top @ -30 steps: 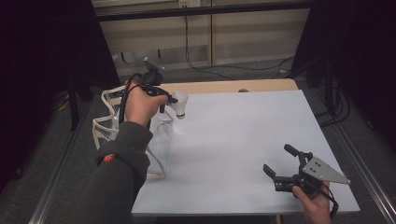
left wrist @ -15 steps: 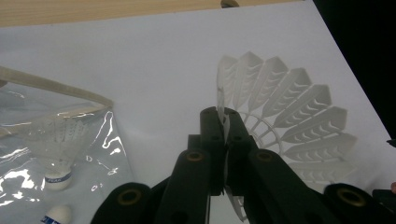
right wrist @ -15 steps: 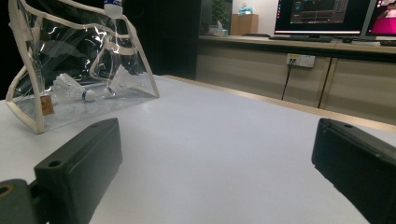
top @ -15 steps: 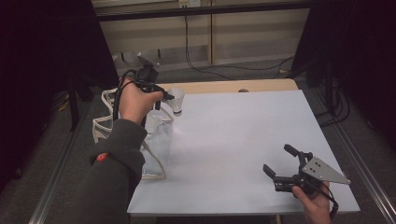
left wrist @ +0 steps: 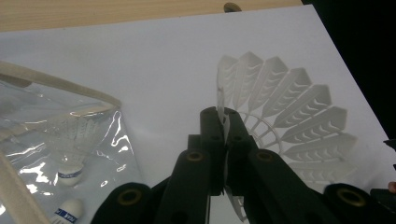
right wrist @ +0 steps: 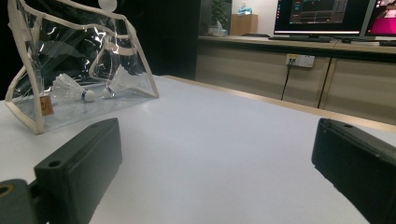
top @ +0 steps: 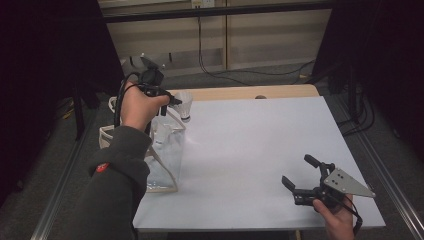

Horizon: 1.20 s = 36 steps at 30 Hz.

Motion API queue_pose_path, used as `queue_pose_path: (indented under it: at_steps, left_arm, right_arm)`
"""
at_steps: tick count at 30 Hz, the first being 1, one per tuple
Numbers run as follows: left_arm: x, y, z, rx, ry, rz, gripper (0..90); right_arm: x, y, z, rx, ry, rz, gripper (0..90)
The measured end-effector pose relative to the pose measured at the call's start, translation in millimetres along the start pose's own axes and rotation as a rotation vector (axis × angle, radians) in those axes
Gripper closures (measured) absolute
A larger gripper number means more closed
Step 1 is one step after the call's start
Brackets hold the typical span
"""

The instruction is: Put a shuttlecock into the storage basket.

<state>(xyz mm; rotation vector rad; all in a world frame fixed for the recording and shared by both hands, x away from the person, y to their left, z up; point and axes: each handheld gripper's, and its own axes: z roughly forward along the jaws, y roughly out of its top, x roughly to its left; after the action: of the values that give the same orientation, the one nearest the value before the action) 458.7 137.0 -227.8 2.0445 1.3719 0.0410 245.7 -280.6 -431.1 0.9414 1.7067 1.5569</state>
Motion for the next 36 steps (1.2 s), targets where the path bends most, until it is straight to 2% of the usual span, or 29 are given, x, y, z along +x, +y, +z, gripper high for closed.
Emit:
queue_pose_path:
  at_steps: [8, 19, 27, 28, 36]
  left_arm:
    - [3.6, -0.4, -6.4, -0.013, -0.002, -0.011, 89.7]
    - [9.4, -1.3, -14.9, -0.007, 0.002, -0.002, 89.7]
    - [11.8, -1.6, -21.3, -0.026, 0.004, -0.016, 89.7]
    - [12.8, -1.3, -22.6, -0.021, 0.005, -0.006, 89.7]
    - [17.0, -1.6, -29.5, -0.026, 0.003, -0.008, 89.7]
  right_arm:
    - [0.3, 0.1, 0.3, 0.0, 0.001, -0.003, 1.8]
    - [0.4, -0.1, 0.2, 0.002, 0.0, -0.001, 1.7]
    - [0.6, -0.2, 0.8, 0.0, 0.003, -0.004, 1.7]
    - [0.8, -0.1, 0.8, -0.001, 0.002, -0.002, 1.7]
    - [0.7, -0.3, 0.6, 0.002, 0.0, -0.001, 1.7]
